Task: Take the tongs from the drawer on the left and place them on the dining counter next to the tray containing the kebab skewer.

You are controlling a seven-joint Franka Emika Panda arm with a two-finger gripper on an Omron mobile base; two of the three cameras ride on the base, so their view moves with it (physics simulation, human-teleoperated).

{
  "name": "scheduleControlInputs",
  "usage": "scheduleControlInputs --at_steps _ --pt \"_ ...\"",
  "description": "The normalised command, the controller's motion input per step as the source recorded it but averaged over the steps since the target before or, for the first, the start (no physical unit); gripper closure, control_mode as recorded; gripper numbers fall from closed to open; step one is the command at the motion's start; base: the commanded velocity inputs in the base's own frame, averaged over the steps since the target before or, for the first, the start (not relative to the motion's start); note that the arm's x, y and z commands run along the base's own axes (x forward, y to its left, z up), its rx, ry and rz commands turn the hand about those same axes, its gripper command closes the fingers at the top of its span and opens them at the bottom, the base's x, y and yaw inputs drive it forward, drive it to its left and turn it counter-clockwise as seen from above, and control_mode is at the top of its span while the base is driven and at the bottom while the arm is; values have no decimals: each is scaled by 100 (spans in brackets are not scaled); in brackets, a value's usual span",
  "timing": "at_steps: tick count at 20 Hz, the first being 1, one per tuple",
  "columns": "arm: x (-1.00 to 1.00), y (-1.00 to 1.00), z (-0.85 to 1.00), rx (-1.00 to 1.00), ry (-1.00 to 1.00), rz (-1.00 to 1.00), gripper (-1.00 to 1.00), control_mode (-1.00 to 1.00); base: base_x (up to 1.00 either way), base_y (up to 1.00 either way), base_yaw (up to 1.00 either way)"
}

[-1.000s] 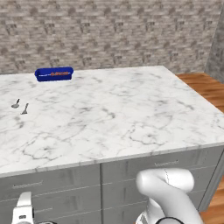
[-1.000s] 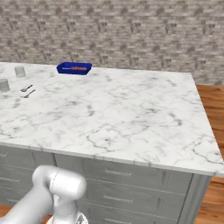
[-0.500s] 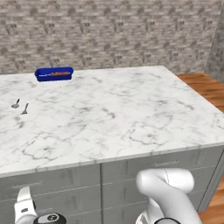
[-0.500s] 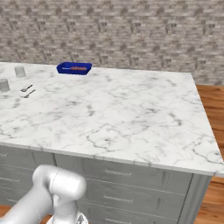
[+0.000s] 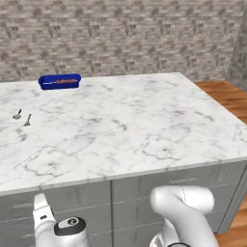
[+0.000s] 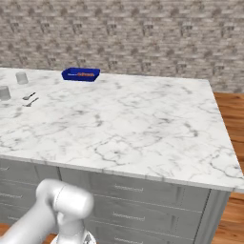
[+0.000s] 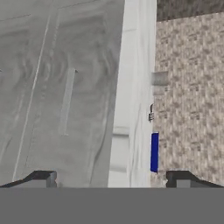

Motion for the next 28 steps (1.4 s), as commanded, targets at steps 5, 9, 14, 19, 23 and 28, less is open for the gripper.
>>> scheduleControlInputs --at_steps 5,9,14,19,23,28 --pt "28 23 0 0 -3 -1 -100 -100 0 0 0" --pt "0 32 -18 -12 -6 -3 -100 -100 0 0 0" --pt "0 54 -32 -16 -8 -19 -100 -100 0 0 0" --pt "0 21 -10 -2 -1 -12 -100 -100 0 0 0" --pt "9 0 -38 0 0 0 -100 -100 0 0 0" --pt "23 0 -26 0 -1 0 -100 -100 0 0 0"
